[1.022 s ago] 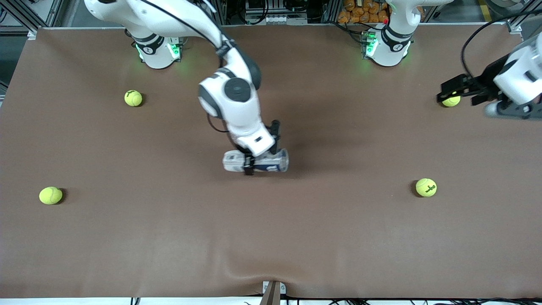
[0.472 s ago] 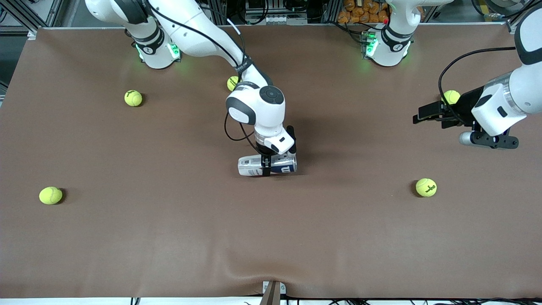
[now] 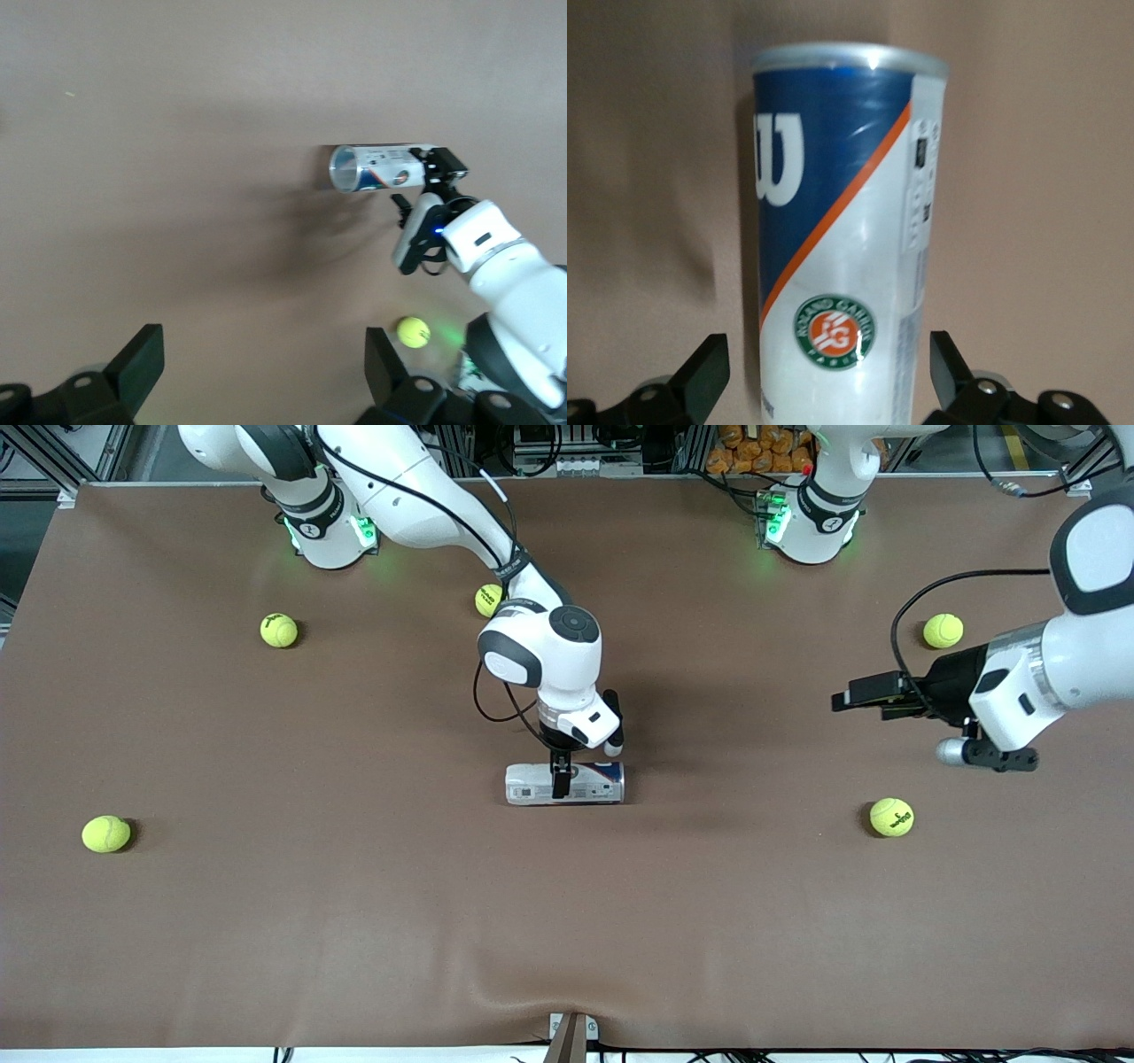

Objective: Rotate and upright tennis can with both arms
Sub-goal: 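Open and withdraw the right gripper while the left gripper approaches the can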

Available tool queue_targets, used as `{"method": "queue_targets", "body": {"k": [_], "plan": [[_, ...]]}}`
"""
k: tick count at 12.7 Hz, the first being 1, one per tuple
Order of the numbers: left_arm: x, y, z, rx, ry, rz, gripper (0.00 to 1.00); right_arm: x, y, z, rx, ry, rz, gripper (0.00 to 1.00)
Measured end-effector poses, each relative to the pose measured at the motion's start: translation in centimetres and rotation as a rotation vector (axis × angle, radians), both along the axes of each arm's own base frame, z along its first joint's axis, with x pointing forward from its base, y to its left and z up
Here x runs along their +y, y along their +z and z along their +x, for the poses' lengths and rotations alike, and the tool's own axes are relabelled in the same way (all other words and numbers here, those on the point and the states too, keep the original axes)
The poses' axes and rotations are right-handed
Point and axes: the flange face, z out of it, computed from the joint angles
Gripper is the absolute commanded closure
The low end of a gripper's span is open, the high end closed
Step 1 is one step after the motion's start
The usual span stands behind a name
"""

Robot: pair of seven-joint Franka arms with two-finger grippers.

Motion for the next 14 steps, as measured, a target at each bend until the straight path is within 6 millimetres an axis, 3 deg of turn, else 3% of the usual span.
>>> {"method": "queue_targets", "body": {"k": [3, 5, 7, 9, 11, 14], "plan": [[-1.0, -4.2, 1.5, 0.082, 0.048, -0.132, 0.0, 0.7, 2.4, 0.1, -0.021, -0.065, 0.024, 0.0], [-1.3, -6.7, 2.4, 0.11, 0.077, -0.168, 0.0, 0.5, 6.0, 0.4, -0.038, -0.153, 0.035, 0.0], [-1.8, -8.8, 2.9, 0.152, 0.103, -0.227, 0.0, -1.0, 10.7, 0.9, -0.011, -0.326, 0.06, 0.0], [-2.4, -11.4, 3.2, 0.211, 0.136, -0.297, 0.0, -4.9, 16.0, 3.2, 0.029, -0.517, 0.126, 0.0], [-3.4, -13.8, 3.1, 0.264, 0.159, -0.353, 0.03, -10.5, 20.7, 6.1, 0.031, -0.637, 0.147, 0.0], [-4.9, -16.1, 2.5, 0.308, 0.195, -0.419, 0.01, -18.0, 26.5, 8.1, 0.05, -0.787, 0.151, 0.0]]}}
